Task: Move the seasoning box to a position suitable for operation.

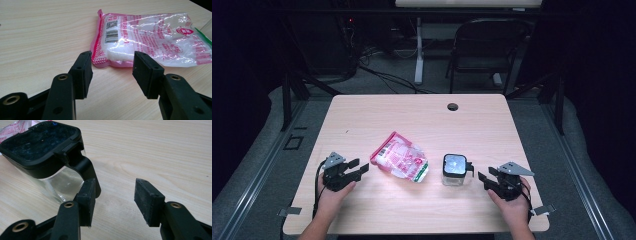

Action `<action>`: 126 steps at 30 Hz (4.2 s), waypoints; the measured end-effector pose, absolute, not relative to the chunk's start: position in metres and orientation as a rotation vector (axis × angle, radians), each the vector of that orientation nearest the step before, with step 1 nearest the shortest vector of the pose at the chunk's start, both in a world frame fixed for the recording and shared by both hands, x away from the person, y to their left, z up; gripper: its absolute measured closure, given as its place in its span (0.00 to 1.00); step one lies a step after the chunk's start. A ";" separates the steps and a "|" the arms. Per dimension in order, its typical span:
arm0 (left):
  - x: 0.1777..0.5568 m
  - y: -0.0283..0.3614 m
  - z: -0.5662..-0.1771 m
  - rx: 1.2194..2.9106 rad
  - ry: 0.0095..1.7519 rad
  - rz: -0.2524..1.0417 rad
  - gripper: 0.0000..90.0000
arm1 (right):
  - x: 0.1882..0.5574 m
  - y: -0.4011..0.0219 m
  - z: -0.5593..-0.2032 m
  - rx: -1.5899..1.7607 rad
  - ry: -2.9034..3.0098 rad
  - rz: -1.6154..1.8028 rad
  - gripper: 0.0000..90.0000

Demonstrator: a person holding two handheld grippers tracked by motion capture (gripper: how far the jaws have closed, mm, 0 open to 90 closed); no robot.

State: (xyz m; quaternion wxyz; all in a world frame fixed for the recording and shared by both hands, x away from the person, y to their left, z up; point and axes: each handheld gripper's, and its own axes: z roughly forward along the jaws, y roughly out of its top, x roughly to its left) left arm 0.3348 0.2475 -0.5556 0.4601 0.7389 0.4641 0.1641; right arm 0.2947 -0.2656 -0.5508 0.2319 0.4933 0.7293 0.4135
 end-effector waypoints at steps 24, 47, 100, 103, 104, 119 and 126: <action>0.327 0.237 -0.551 1.856 1.100 0.427 0.56 | 0.283 -0.257 -0.545 1.315 2.000 1.155 0.59; 0.321 0.241 -0.549 1.844 1.106 0.423 0.60 | 0.294 -0.236 -0.550 1.281 2.073 1.126 0.67; 0.312 0.241 -0.552 1.881 1.118 0.437 0.63 | 0.313 -0.214 -0.562 1.322 1.984 1.002 0.83; 0.313 0.241 -0.553 1.884 1.122 0.433 0.63 | 0.313 -0.213 -0.563 1.342 1.953 1.014 0.84; 0.313 0.240 -0.554 1.885 1.124 0.433 0.63 | 0.313 -0.213 -0.564 1.353 1.942 1.015 0.84; 0.313 0.244 -0.555 1.890 1.141 0.441 0.63 | 0.318 -0.215 -0.565 1.417 1.832 1.013 0.92; 0.309 0.248 -0.555 1.877 1.161 0.450 0.63 | 0.322 -0.219 -0.565 1.437 1.796 1.032 0.92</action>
